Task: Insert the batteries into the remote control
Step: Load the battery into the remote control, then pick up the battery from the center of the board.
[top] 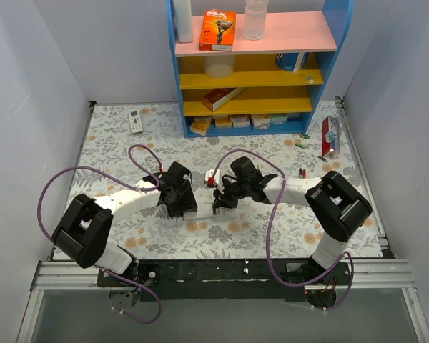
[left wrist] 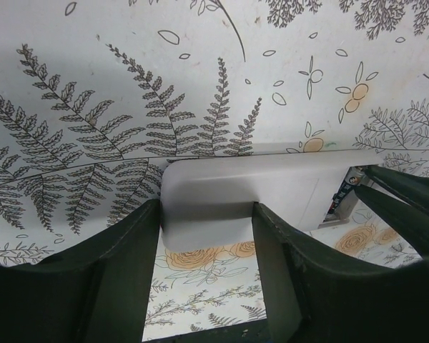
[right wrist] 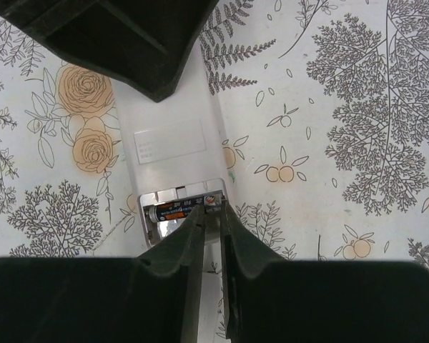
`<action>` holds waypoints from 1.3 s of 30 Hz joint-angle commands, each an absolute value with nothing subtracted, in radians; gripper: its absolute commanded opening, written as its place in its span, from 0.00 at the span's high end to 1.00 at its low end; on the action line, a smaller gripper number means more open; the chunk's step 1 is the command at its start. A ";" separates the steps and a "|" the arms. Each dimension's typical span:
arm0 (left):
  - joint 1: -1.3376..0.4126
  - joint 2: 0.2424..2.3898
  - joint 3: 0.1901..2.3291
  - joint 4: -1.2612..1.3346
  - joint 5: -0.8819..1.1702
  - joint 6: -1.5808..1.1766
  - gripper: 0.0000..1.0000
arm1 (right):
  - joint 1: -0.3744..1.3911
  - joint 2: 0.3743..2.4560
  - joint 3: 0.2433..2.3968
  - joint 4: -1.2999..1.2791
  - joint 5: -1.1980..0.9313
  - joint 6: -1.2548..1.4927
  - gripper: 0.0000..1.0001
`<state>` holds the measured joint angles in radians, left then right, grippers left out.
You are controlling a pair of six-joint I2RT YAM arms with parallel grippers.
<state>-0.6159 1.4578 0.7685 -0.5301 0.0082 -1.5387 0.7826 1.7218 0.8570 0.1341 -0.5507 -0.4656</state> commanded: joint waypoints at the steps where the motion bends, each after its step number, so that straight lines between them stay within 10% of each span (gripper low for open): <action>1: -0.624 1.488 0.755 -0.545 0.037 -1.545 0.66 | 0.818 1.695 0.802 0.118 -0.571 -0.403 0.81; 20: -0.624 1.470 0.761 -0.540 0.029 -1.543 0.68 | 0.884 1.605 0.908 0.036 -0.410 -0.255 0.85; 26: -0.624 1.460 0.781 -0.534 0.014 -1.534 0.65 | 0.835 1.493 1.038 -0.118 -0.263 -0.135 0.47; 33: -0.626 1.424 0.792 -0.500 -0.029 -1.536 0.29 | 0.577 1.416 1.147 -0.423 -0.068 0.147 0.20; 39: -0.624 1.321 0.834 -0.526 -0.129 -1.509 0.02 | 0.337 1.451 1.212 -0.615 0.061 0.225 0.21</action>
